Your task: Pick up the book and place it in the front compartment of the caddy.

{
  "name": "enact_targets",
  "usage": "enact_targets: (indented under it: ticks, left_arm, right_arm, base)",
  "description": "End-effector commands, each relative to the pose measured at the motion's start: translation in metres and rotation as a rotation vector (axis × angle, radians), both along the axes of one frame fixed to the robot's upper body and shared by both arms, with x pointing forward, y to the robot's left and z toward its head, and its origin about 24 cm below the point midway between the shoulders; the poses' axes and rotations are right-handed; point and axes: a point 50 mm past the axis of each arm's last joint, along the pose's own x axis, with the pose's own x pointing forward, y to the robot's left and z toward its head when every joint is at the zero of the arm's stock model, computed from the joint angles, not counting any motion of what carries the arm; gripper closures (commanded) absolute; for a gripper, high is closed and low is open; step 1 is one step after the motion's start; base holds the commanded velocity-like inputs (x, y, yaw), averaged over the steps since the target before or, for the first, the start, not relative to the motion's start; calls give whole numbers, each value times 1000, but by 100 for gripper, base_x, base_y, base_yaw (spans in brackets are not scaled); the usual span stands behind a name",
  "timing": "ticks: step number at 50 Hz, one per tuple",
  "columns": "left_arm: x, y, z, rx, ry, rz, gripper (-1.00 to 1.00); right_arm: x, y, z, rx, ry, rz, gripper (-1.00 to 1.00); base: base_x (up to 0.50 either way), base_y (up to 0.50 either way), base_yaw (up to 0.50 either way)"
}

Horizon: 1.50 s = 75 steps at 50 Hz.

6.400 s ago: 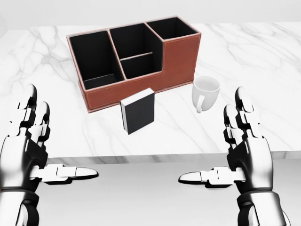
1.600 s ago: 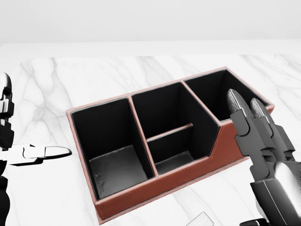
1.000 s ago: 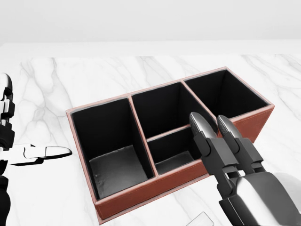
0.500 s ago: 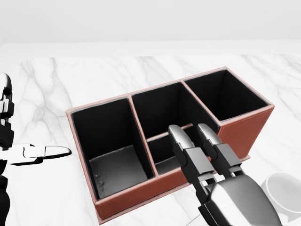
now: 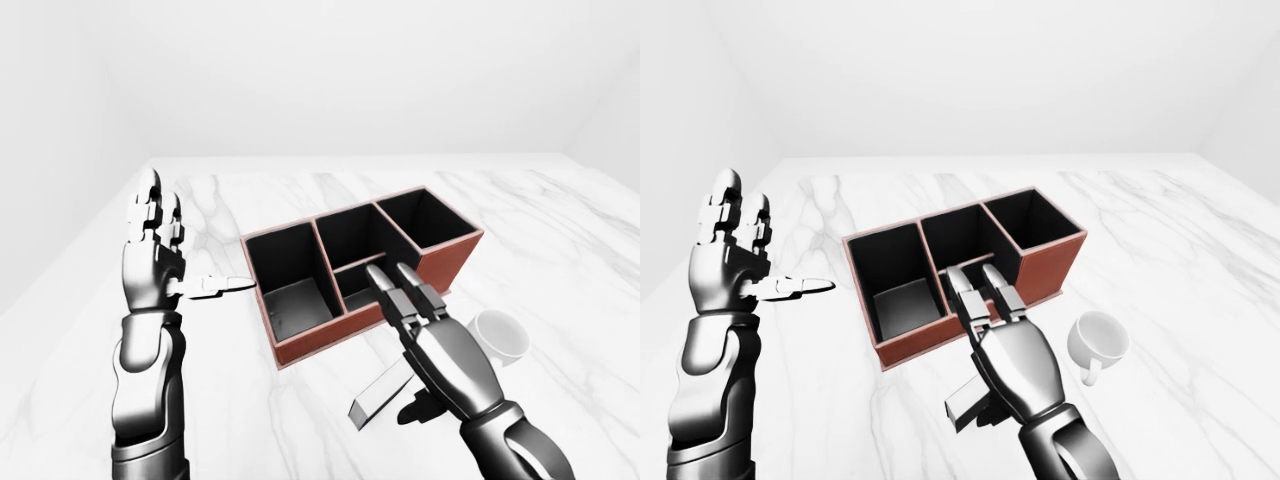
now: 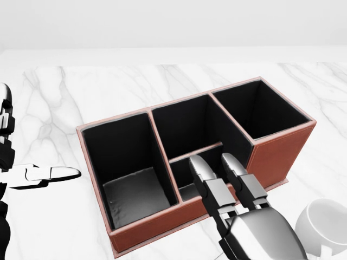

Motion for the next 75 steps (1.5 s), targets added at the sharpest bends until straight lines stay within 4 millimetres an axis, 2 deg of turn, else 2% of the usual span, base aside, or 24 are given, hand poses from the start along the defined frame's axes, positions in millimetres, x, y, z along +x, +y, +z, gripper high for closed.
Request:
enact_targets:
  ticks: [1, 30, 52, 75]
  left_arm:
    - [0, 0, 0, 1, -1, 0, -100]
    - [0, 1, 0, 1, 0, 0, -100]
    - [0, 0, 1, 2, -3, 0, -100]
    - [-1, 0, 0, 3, 1, -1, -100]
  right_arm:
    - [2, 1, -12, -21, 19, -14, -100]
    - [-3, 7, -37, -90, 37, -24, -100]
    - [5, 11, -37, -111, 27, 3, -100]
    - [9, 16, -65, -157, 66, 5, -100]
  base:
    - [0, 0, 0]
    - [0, 0, 0]
    - [0, 0, 0]
    - [0, 0, 0]
